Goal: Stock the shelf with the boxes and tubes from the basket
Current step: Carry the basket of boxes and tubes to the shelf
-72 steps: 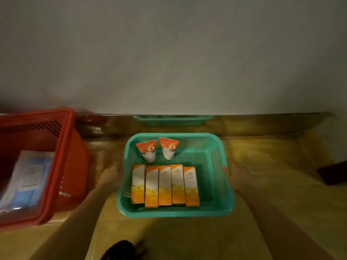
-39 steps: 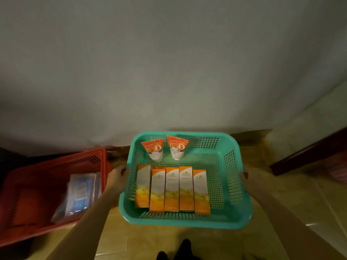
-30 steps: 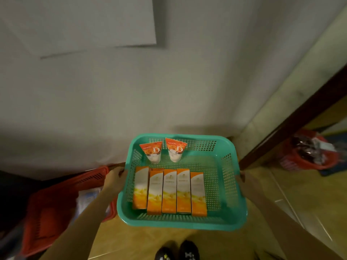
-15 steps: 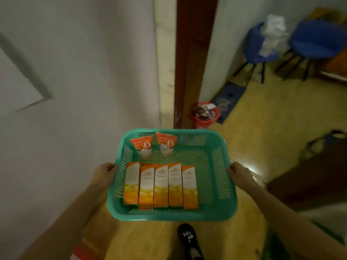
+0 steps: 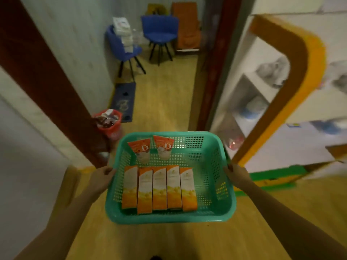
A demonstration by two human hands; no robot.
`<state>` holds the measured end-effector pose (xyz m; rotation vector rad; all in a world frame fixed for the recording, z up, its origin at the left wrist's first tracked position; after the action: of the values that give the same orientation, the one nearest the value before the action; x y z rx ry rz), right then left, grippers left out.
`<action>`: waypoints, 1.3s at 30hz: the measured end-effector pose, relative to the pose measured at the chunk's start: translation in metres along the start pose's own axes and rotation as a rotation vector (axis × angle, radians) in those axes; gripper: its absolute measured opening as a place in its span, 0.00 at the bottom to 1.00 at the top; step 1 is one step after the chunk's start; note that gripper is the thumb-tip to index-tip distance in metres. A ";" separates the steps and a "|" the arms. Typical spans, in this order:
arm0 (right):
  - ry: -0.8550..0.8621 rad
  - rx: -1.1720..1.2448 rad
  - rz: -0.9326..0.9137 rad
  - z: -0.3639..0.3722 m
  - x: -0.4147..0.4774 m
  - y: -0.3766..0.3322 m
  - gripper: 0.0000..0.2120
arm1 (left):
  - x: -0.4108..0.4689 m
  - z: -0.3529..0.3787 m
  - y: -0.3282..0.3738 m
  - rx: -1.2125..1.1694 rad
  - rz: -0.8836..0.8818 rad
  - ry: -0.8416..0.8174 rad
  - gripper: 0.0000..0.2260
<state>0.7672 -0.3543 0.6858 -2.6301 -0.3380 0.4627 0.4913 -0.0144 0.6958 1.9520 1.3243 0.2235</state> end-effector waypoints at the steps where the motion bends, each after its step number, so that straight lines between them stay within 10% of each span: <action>1: 0.016 0.008 0.036 -0.011 -0.005 0.023 0.12 | -0.008 0.015 0.015 0.001 0.010 -0.018 0.13; 21: 0.178 0.133 0.396 -0.200 -0.084 0.431 0.17 | -0.230 0.319 0.214 0.059 0.204 -0.382 0.11; 39: 0.286 0.167 0.596 -0.354 -0.042 0.649 0.10 | -0.325 0.548 0.411 0.066 0.292 -0.567 0.13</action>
<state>0.9635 -1.0678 0.6933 -2.5477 0.5641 0.2700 0.9297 -0.6321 0.6687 2.0523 0.6875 -0.2271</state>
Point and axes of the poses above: each hand's wrist, its own x-axis towards the middle knuckle, its own z-axis out of the palm, y = z × x, the point moved 6 cm from there along x, towards the middle knuckle, and after that the axes turned 9 degrees about y, right-handed, at the moved point
